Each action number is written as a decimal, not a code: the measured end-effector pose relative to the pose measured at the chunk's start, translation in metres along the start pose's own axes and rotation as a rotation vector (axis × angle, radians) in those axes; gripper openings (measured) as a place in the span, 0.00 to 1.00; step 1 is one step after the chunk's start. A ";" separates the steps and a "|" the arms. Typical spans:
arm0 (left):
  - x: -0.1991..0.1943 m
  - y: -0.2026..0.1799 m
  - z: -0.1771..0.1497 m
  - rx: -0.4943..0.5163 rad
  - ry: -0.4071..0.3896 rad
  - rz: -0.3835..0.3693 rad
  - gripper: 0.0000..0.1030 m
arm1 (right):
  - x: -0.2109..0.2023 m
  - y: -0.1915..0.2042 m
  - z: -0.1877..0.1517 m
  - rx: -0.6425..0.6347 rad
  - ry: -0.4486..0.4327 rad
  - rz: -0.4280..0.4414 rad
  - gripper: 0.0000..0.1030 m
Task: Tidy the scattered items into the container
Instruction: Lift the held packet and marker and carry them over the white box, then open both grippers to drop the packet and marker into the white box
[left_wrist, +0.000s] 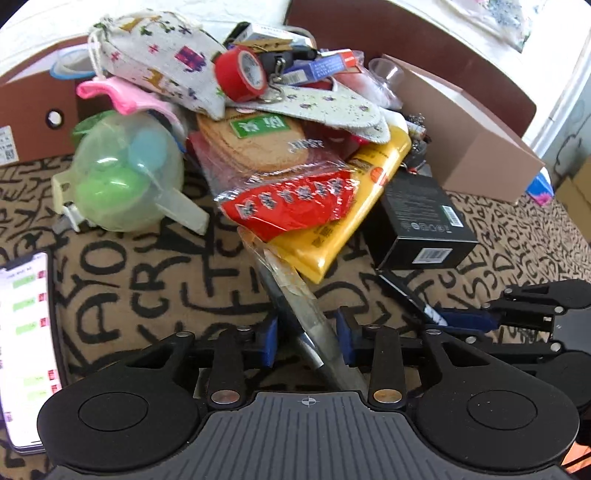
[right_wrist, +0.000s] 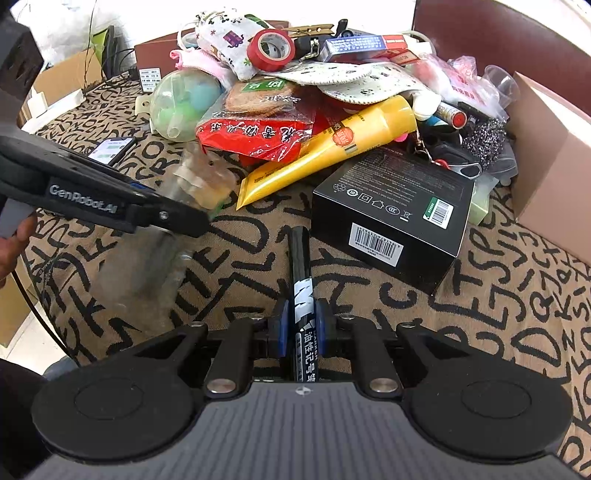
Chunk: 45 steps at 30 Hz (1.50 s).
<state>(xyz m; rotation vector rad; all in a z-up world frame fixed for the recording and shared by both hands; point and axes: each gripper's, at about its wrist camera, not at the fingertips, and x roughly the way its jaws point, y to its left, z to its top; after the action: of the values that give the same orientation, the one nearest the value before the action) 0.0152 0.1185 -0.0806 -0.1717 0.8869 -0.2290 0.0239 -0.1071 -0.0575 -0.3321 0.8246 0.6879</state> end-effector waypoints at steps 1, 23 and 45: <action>0.000 0.002 0.000 -0.003 0.004 0.000 0.32 | 0.000 0.000 0.000 0.003 0.001 0.002 0.17; -0.036 -0.033 0.019 0.093 -0.085 -0.076 0.20 | -0.034 -0.025 0.012 0.165 -0.135 0.110 0.15; 0.010 -0.192 0.197 0.247 -0.264 -0.261 0.20 | -0.130 -0.178 0.085 0.262 -0.441 -0.173 0.16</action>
<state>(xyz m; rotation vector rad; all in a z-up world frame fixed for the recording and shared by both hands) 0.1514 -0.0581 0.0803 -0.0846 0.5666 -0.5442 0.1292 -0.2502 0.0990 -0.0097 0.4502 0.4595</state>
